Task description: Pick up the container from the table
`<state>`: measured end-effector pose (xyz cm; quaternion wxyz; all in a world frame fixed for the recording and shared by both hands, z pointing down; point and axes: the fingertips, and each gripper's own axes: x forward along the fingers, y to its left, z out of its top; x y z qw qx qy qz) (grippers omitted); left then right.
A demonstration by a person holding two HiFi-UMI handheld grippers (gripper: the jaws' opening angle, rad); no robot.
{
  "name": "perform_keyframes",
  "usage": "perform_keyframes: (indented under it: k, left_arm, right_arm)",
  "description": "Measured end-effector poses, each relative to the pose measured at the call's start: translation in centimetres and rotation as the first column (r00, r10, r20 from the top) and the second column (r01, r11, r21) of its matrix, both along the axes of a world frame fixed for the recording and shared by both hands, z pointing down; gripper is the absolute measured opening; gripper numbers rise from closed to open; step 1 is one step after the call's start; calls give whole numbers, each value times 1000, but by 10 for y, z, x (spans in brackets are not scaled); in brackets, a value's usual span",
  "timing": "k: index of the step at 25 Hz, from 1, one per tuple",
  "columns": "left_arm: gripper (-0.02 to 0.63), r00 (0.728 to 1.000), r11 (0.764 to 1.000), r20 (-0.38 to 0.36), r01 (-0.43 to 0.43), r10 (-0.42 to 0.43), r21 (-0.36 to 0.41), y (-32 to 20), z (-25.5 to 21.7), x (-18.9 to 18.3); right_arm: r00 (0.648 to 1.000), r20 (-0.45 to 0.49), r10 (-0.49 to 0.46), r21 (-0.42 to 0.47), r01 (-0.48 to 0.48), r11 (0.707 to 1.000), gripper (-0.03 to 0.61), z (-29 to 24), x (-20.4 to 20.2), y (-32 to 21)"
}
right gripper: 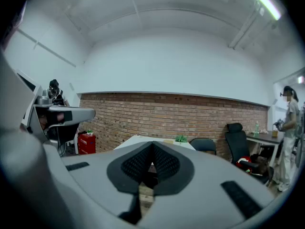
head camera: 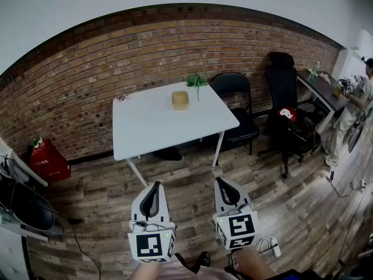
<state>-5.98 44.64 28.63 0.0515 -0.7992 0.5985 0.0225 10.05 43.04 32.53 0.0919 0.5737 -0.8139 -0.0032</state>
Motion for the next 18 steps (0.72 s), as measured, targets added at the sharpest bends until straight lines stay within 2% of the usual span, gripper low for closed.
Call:
perform_keyframes:
  k: [8,9,10,11,18]
  left_arm:
    - [9,1000,1000,-3,-3,3,-1,9,-1,-4]
    - [9,1000,1000,-2,-3,3,0,9,-1,-5]
    - [9,1000,1000,-2,-4,4,-1,9,-1,-7]
    - [9,1000,1000,-2,-5,5,-3,9,-1,-8]
    - [9,1000,1000,-5,-29,28,-8,10,2,-20]
  right_arm:
    - [1000,16,4,5,-4,1000,0,1,-2,8]
    - [1000,29,-1,4,1,1000,15,0,-3,8]
    - [999,40,-9,1,9,1000,165,0,-4,9]
    - [999,44,-13,2,13,1000,194,-1,-5,9]
    - [1000,8,17,10,-17,1000,195,0,-15,16]
